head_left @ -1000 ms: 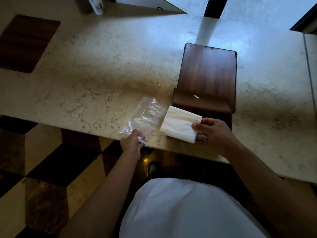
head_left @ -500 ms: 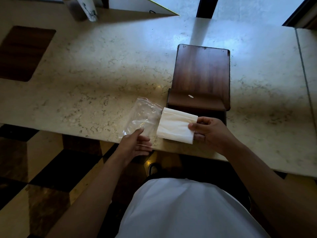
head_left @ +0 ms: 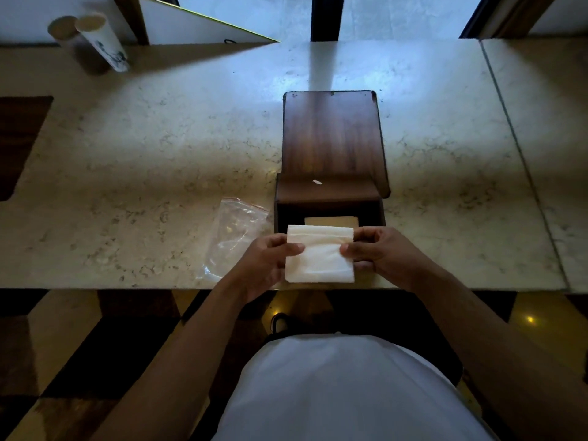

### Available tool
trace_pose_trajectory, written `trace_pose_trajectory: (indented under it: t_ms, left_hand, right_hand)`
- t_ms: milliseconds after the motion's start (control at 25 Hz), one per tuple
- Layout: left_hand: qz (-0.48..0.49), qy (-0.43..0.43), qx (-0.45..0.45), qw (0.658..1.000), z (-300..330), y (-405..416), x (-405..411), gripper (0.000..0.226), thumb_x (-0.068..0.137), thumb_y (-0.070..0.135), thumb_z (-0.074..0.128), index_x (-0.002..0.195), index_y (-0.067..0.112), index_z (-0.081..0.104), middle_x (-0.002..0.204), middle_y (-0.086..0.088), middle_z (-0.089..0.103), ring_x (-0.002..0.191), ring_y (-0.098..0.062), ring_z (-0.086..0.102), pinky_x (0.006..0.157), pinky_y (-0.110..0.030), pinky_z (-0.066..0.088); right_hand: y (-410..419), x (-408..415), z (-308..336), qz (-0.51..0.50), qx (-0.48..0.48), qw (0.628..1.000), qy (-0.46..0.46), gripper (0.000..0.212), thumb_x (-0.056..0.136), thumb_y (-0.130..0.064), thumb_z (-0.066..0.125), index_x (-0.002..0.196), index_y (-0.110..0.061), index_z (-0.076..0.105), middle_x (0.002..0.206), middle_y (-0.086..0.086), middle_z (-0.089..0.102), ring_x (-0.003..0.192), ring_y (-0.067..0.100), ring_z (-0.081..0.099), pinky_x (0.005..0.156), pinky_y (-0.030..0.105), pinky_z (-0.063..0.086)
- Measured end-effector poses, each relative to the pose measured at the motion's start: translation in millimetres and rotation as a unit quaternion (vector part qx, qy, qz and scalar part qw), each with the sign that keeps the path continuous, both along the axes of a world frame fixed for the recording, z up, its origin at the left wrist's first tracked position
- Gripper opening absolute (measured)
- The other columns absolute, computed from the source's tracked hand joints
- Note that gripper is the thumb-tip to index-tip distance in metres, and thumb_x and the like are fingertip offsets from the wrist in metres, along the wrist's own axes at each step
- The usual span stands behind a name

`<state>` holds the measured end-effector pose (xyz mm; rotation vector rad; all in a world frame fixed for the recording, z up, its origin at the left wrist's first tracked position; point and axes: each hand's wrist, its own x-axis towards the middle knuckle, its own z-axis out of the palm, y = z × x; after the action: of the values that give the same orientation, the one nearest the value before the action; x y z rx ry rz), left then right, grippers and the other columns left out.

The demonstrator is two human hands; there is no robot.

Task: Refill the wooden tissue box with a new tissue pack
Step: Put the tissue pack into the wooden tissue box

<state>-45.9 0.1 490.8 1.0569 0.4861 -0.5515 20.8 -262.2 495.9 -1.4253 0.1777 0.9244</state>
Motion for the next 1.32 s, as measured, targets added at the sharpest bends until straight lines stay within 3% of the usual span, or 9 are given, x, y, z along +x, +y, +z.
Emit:
trace_pose_trajectory:
  t_ms: [120, 240, 520, 600, 760, 880, 1000, 1080, 1320]
  left_hand:
    - [-0.009, 0.012, 0.053, 0.998, -4, -7, 5, 0.043, 0.070, 0.010, 0.085, 0.110, 0.005, 0.073, 0.112, -0.015, 0.077, 0.104, -0.036, 0.074, 0.087, -0.056, 0.060]
    - [-0.026, 0.031, 0.116, 0.992, -4, -12, 14, 0.026, 0.083, 0.008, 0.075, 0.108, 0.009, 0.073, 0.109, -0.012, 0.078, 0.103, -0.032, 0.075, 0.092, -0.058, 0.057]
    - [-0.005, 0.064, 0.229, 0.971, -7, -26, 64, 0.010, 0.091, 0.006, 0.068, 0.101, 0.007, 0.069, 0.107, -0.014, 0.073, 0.093, -0.030, 0.075, 0.072, -0.040, 0.065]
    - [-0.022, 0.058, 0.267, 0.962, -13, -31, 77, 0.005, 0.093, 0.009, 0.068, 0.096, 0.013, 0.068, 0.105, -0.010, 0.072, 0.094, -0.029, 0.073, 0.068, -0.036, 0.065]
    - [-0.048, 0.033, 0.338, 0.939, -27, -39, 92, 0.014, 0.093, 0.012, 0.068, 0.081, 0.019, 0.065, 0.096, -0.003, 0.069, 0.088, -0.020, 0.070, 0.064, -0.032, 0.062]
    - [-0.090, 0.021, 0.409, 0.908, -43, -43, 94, 0.020, 0.092, 0.012, 0.066, 0.073, 0.016, 0.068, 0.093, -0.010, 0.069, 0.091, -0.030, 0.071, 0.080, -0.046, 0.063]
    - [-0.119, 0.002, 0.449, 0.885, -53, -41, 93, 0.018, 0.092, 0.012, 0.064, 0.078, 0.006, 0.074, 0.089, -0.017, 0.074, 0.091, -0.035, 0.072, 0.086, -0.051, 0.060]
    - [-0.124, -0.005, 0.466, 0.876, -55, -39, 94, 0.019, 0.092, 0.016, 0.067, 0.082, 0.004, 0.078, 0.087, -0.017, 0.076, 0.084, -0.030, 0.073, 0.084, -0.050, 0.061]
    - [-0.114, -0.007, 0.487, 0.866, -54, -42, 92, 0.016, 0.088, 0.021, 0.076, 0.091, 0.005, 0.077, 0.088, -0.013, 0.077, 0.084, -0.026, 0.074, 0.084, -0.044, 0.061]
  right_hand:
    - [-7, -5, -1, -0.017, -0.020, 1.000, -0.009, 0.042, 0.068, -0.026, 0.090, 0.106, -0.012, 0.079, 0.110, 0.009, 0.079, 0.102, 0.024, 0.076, 0.081, 0.035, 0.063]
    - [-12, -2, -2, -0.063, 0.002, 0.998, 0.006, 0.035, 0.075, -0.015, 0.086, 0.109, -0.008, 0.077, 0.110, 0.009, 0.079, 0.102, 0.023, 0.076, 0.076, 0.029, 0.062]
    - [-1, 25, -6, -0.149, -0.040, 0.988, 0.007, 0.023, 0.088, 0.006, 0.071, 0.109, -0.004, 0.073, 0.089, 0.005, 0.081, 0.082, 0.019, 0.080, 0.067, 0.026, 0.062]
    - [2, 35, -9, -0.150, -0.082, 0.985, -0.013, 0.027, 0.088, 0.006, 0.071, 0.114, 0.001, 0.071, 0.087, 0.007, 0.081, 0.079, 0.020, 0.079, 0.065, 0.025, 0.062]
    - [8, 51, -20, -0.128, -0.225, 0.964, -0.064, 0.033, 0.087, 0.002, 0.073, 0.120, 0.000, 0.070, 0.105, 0.015, 0.075, 0.088, 0.024, 0.075, 0.069, 0.028, 0.064]
    - [17, 54, -31, -0.101, -0.345, 0.925, -0.123, 0.031, 0.086, -0.002, 0.074, 0.117, -0.006, 0.072, 0.109, 0.013, 0.074, 0.094, 0.026, 0.073, 0.083, 0.041, 0.063]
    - [26, 54, -36, -0.054, -0.426, 0.882, -0.192, 0.019, 0.087, -0.007, 0.073, 0.105, -0.013, 0.076, 0.107, 0.008, 0.075, 0.099, 0.022, 0.070, 0.083, 0.028, 0.053]
    - [29, 55, -37, -0.040, -0.448, 0.867, -0.213, 0.013, 0.087, -0.009, 0.072, 0.098, -0.014, 0.077, 0.104, 0.006, 0.076, 0.097, 0.020, 0.069, 0.079, 0.025, 0.048]
    - [30, 55, -41, -0.009, -0.462, 0.856, -0.234, 0.015, 0.088, -0.003, 0.068, 0.098, -0.009, 0.077, 0.102, 0.008, 0.076, 0.095, 0.023, 0.069, 0.077, 0.027, 0.049]
